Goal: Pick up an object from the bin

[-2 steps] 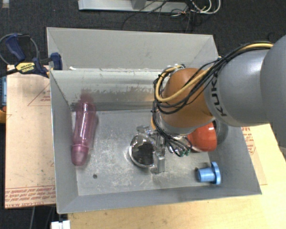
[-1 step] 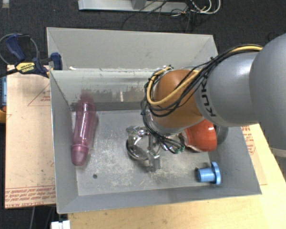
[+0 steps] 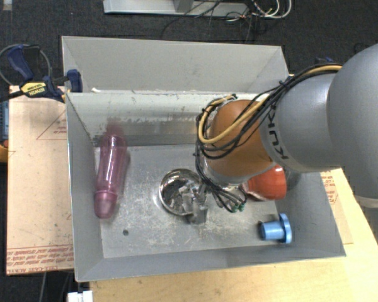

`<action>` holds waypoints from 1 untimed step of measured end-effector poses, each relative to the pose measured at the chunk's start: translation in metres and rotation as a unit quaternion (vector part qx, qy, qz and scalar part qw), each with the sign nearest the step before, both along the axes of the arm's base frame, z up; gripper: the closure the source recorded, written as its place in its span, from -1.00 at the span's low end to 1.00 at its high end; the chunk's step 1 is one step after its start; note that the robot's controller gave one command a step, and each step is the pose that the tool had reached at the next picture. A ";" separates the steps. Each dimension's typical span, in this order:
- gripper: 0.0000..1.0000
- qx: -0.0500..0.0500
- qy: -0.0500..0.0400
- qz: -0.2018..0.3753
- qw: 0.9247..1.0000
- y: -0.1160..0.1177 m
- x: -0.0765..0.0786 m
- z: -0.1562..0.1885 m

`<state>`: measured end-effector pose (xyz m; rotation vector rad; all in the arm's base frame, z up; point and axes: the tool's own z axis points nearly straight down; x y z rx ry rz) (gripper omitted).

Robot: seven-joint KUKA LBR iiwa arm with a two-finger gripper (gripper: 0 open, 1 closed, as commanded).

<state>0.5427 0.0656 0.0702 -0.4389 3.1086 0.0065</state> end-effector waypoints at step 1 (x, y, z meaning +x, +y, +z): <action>1.00 0.000 0.000 0.000 1.000 0.000 0.000 0.000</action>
Offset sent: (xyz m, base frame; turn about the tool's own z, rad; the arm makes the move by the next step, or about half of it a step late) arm 0.0001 -0.0001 0.0065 0.0004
